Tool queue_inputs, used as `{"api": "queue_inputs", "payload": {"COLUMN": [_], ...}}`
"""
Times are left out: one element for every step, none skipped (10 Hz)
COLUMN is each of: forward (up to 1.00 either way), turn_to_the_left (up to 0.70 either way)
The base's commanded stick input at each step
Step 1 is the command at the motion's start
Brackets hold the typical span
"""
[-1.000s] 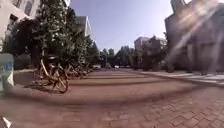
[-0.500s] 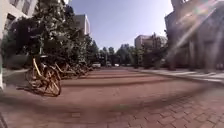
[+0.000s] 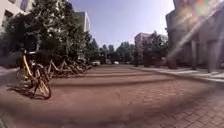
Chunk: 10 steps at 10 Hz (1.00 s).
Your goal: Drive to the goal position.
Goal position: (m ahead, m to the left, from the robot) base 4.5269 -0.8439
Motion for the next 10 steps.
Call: {"api": "queue_inputs", "payload": {"forward": [0.7,0.7,0.7,0.7,0.7,0.7,0.7,0.7,0.7,0.7], "turn_to_the_left": [0.0,0.0,0.0,0.0,0.0,0.0,0.0,0.0,0.0,0.0]}}
